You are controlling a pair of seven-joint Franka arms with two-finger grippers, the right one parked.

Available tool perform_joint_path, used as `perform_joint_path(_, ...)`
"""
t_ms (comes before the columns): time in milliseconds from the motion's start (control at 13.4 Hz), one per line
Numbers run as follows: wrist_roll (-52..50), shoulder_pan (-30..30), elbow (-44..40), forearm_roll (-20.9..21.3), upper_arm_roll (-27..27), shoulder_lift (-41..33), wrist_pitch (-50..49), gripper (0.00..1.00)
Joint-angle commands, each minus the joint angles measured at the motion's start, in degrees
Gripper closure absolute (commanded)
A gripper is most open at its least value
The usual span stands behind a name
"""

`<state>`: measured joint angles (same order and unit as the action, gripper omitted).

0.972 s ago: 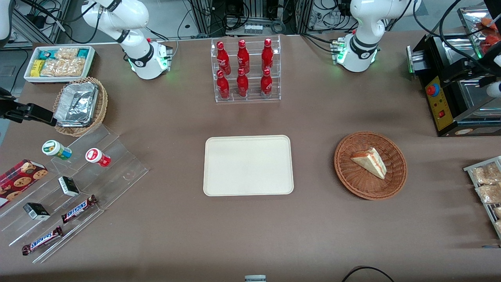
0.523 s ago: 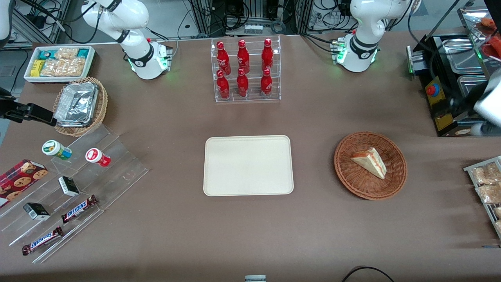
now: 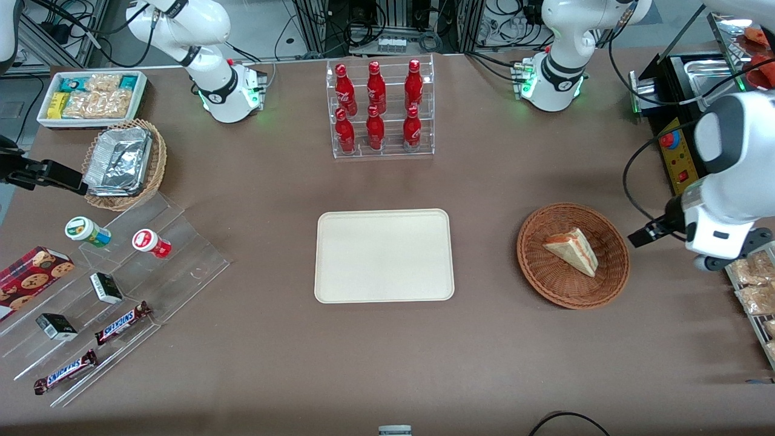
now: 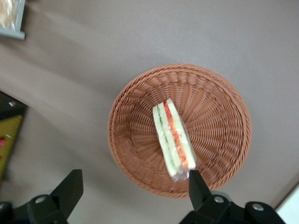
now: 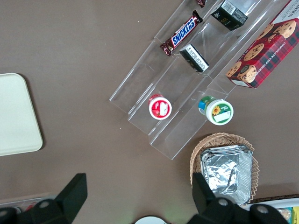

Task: Place sandwich from basket to tray
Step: 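Move the left gripper over the wicker basket toward the sandwich, then lower the open left gripper around the wrapped sandwich and close it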

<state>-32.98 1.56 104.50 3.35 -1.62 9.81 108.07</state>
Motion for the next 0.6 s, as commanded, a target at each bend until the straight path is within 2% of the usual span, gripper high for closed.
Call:
perform_joint_path(0,-8.9,-1.46,9.38,-0.19,-0.14,-2.77,7.82,0.0)
perform_joint_path(224,-18.41,-4.01,16.42,-0.19,-0.14,-2.25,18.19,0.0)
perform_joint_path(523,-24.58,-6.04,22.67,-0.19,-0.14,-1.72,27.36,0.0)
